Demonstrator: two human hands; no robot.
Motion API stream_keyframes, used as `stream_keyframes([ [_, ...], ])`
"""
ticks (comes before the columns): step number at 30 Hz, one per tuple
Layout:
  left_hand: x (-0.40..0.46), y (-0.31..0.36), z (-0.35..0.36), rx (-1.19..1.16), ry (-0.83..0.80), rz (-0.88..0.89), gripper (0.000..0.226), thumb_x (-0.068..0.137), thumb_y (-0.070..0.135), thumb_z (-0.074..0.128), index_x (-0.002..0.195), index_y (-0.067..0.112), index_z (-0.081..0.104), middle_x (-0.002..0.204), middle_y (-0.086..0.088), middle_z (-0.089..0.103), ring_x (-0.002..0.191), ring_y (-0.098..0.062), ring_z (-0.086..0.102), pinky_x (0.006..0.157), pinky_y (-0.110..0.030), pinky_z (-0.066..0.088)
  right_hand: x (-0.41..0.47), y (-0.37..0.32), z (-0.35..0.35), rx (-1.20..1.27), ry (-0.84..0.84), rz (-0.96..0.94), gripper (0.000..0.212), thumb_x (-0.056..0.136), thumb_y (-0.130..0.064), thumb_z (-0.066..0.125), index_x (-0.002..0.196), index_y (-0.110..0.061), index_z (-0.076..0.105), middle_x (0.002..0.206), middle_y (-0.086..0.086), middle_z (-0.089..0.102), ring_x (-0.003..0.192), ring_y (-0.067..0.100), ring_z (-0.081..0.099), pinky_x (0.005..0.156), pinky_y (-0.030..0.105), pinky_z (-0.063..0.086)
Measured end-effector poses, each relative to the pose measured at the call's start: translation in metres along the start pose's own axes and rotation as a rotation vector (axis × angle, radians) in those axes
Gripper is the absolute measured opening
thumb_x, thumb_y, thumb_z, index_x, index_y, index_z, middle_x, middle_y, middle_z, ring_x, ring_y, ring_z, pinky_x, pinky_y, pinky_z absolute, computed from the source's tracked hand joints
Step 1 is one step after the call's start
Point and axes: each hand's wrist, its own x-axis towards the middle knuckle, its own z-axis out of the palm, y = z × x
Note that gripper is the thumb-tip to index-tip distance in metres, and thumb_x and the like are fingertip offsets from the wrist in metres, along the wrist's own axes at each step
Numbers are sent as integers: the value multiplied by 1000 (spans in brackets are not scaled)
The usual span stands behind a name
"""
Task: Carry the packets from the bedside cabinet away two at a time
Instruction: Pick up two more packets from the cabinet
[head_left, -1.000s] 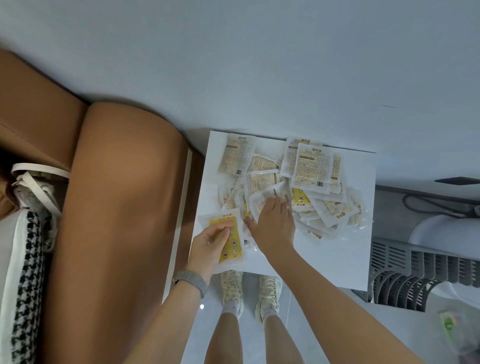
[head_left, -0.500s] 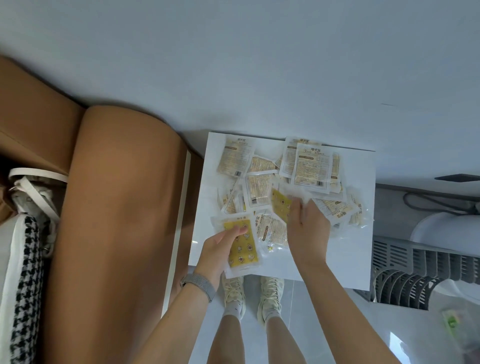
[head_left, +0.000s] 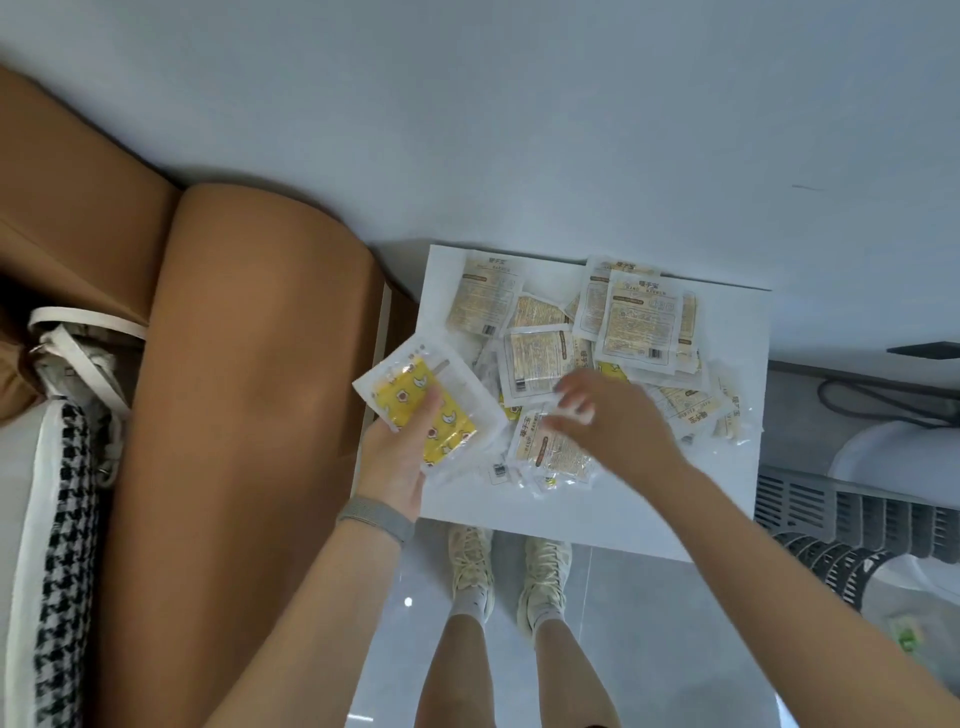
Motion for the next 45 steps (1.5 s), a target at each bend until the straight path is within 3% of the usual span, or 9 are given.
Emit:
stream_keyframes([
  [4,2,3,-17,26,0,-9,29,80,22,72,108,15,68,103,-5,75,94,-22,72,68,-32,59,62,0,-15,-423,16,-145,88,80,-37,75,151,-19,26,146,4,46,137,28,34,114,46,30],
  [9,-1,-4,-24,42,18,-18,57,71,27,76,124,11,62,113,-8,72,99,-23,71,67,-31,59,103,-11,-12,-829,-155,-241,111,69,-50,81,153,-20,15,151,2,39,138,29,31,110,46,31],
  [21,2,-14,-27,78,18,-45,28,82,19,71,110,16,68,106,-5,74,100,-25,70,87,-42,56,104,-6,6,-783,-24,-247,56,78,-44,74,125,-16,57,124,4,52,120,26,43,109,42,29],
  [25,3,-15,-26,59,14,-48,37,81,21,72,116,14,66,109,-6,73,101,-25,70,87,-42,56,85,-2,-7,-111,139,-298,23,85,-25,72,100,-11,62,87,-5,63,78,11,58,97,31,47],
  [29,3,-18,-23,53,4,-46,29,84,21,70,113,18,66,107,-3,74,98,-21,71,81,-38,57,40,-9,-20,588,294,-20,24,82,-20,76,104,-16,66,90,-8,71,74,5,70,70,23,60],
  [31,3,-19,-19,47,3,-56,26,85,20,70,110,19,67,106,-3,74,97,-21,71,81,-39,57,25,2,-14,394,88,4,23,81,-34,75,98,-20,68,88,-6,72,74,11,70,73,25,58],
  [35,1,-22,-11,30,-6,-71,29,83,21,71,112,18,67,108,-5,73,98,-23,70,86,-42,56,15,43,24,-69,-201,-74,41,75,-35,80,107,-11,70,143,5,43,134,24,35,106,30,30],
  [39,2,-25,-5,40,-26,-54,17,84,18,70,101,24,67,98,0,75,90,-18,72,79,-39,57,11,59,55,-193,-101,-88,47,70,-30,84,114,-18,71,155,5,28,141,28,26,111,45,32],
  [45,-1,-30,2,57,-36,-31,16,86,17,69,98,27,66,93,5,76,93,-19,71,82,-40,56,-4,58,77,-323,130,-103,43,52,-28,93,91,-20,76,137,13,52,123,41,49,102,55,40],
])
